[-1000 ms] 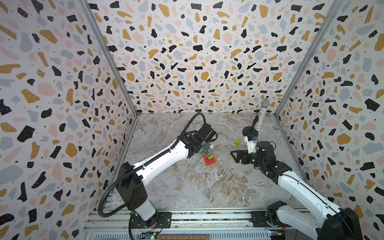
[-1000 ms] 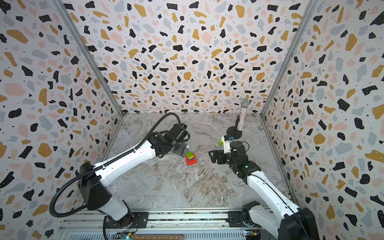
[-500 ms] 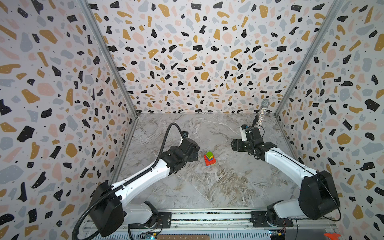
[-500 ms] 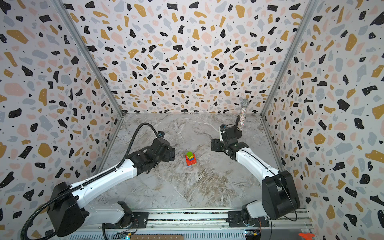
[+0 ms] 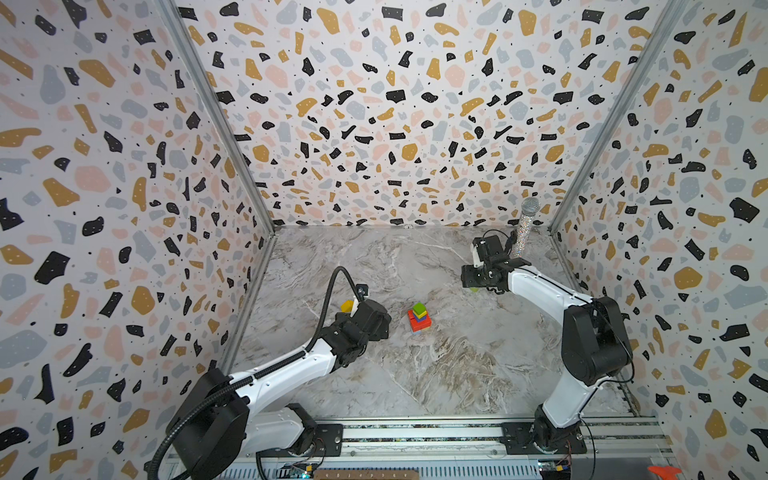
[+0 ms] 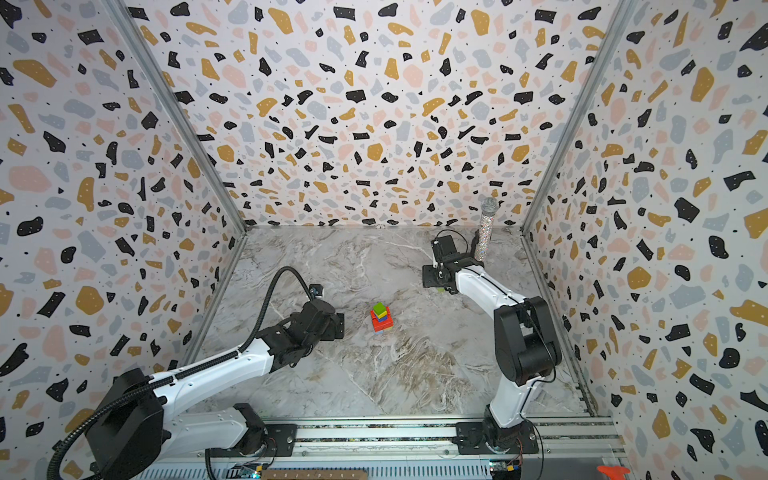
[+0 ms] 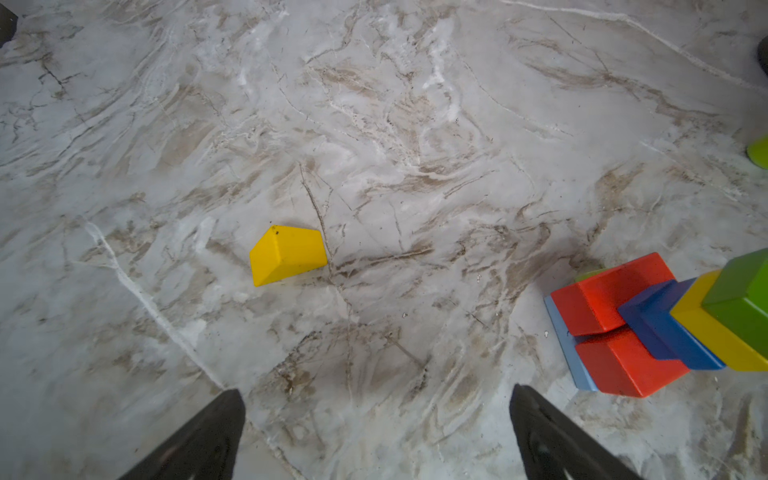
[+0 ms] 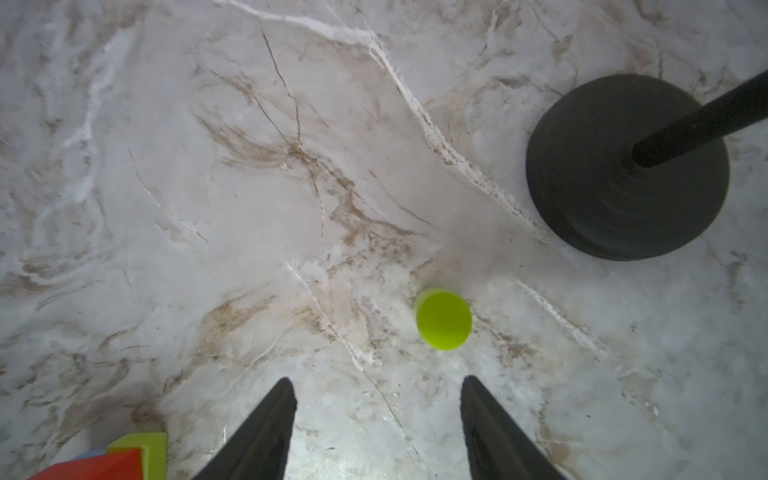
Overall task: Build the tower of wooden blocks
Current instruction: 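Move the right gripper over the lime-green cylinder while the left gripper withdraws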
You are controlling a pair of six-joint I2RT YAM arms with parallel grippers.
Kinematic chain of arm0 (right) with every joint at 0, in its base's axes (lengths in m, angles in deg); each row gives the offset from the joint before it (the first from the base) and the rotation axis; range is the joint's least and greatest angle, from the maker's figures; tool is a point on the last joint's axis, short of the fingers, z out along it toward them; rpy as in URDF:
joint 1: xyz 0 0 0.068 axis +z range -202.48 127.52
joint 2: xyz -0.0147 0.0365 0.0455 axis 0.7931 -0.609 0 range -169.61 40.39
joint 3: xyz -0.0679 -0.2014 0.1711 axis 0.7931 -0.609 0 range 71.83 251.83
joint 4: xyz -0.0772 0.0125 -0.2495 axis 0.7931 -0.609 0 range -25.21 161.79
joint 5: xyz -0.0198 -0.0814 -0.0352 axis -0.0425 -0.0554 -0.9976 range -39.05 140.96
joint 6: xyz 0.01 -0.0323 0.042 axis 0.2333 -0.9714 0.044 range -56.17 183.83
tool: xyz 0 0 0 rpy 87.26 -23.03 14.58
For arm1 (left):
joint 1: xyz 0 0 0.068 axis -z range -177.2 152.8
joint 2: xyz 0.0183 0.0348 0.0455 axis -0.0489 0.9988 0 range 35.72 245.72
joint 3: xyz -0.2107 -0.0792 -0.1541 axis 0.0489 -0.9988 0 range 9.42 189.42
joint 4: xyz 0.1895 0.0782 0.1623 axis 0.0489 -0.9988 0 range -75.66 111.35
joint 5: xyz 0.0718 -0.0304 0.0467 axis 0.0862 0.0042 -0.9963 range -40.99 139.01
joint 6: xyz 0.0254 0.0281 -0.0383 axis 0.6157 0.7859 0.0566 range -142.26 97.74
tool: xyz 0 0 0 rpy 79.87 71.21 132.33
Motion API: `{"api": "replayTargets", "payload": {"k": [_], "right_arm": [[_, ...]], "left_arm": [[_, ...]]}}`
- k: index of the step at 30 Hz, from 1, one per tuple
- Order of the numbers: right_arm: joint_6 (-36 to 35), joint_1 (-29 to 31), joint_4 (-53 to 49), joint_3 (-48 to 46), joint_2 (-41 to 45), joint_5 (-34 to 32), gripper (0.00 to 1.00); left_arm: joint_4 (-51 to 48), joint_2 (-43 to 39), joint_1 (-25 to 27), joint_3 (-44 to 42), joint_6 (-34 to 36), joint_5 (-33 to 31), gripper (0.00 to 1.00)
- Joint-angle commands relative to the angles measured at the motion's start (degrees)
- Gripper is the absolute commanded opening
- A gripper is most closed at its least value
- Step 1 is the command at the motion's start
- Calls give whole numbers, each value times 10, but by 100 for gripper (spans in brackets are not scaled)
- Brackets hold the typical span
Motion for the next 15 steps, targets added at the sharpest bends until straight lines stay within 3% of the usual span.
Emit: {"api": "replayTargets", "payload": {"k": [1, 9, 15], "right_arm": [[-14, -12, -34, 30, -8, -8, 71], [-26, -17, -39, 45, -52, -19, 74], [-28, -26, -40, 55, -77, -14, 70]], "left_arm": [[72, -4, -3, -21, -6, -1, 100], [118, 47, -4, -39, 12, 29, 100], [134, 56, -4, -51, 16, 27, 100]]}}
